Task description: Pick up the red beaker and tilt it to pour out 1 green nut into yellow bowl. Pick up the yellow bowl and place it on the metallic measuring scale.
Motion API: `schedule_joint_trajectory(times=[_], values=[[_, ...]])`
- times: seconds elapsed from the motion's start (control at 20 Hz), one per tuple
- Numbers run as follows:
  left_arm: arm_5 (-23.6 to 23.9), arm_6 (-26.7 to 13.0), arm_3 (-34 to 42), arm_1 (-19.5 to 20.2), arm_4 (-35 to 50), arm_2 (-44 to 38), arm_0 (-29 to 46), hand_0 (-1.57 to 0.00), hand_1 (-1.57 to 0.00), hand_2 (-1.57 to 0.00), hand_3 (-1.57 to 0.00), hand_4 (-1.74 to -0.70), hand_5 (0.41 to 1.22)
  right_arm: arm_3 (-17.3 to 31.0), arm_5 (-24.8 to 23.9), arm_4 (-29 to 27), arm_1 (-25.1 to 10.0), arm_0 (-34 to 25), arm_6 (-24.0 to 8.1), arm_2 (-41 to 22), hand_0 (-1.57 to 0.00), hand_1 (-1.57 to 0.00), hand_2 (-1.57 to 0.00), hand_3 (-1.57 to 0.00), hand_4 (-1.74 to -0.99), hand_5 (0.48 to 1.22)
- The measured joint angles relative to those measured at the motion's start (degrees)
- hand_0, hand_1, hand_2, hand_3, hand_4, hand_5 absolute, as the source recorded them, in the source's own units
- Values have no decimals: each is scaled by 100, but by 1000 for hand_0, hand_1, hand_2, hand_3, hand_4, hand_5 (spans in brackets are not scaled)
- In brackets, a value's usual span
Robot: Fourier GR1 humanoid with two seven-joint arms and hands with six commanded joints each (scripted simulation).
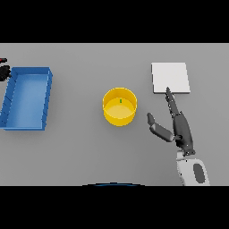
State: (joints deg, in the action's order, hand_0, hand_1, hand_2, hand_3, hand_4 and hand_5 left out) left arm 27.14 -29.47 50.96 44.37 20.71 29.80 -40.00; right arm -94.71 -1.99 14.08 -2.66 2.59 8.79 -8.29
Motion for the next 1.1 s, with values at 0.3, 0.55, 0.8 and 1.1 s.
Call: schedule_joint_trajectory(times=[0.3, 0.55, 0.8, 1.1], values=[[-542, -137, 1080, 528, 494, 462, 491, -1495, -1380, -1311, -1098, -1155, 740, -66, -25, 9, -16, 7, -40, 7, 1, 1, 1, 1, -1159, 669], [-1530, 300, 1454, 881, 822, 462, 778, -513, -452, -429, -361, -785, 656, -5, -3, -31, -60, 13, 76, 41, 1, 1, 1, 1, -1147, 680], [-1626, 286, 1083, 791, 401, 695, 536, -167, -147, -140, -118, -724, 647, -97, 29, 12, -67, 40, -42, -14, 1, 1, 1, 1, -1164, 688], [-1160, 743, 902, 614, 201, 629, 481, -43, -38, -36, -30, -711, 674, -128, -109, 427, -90, -36, -356, -173, 1, 1, 1, 1, -1146, 691]])
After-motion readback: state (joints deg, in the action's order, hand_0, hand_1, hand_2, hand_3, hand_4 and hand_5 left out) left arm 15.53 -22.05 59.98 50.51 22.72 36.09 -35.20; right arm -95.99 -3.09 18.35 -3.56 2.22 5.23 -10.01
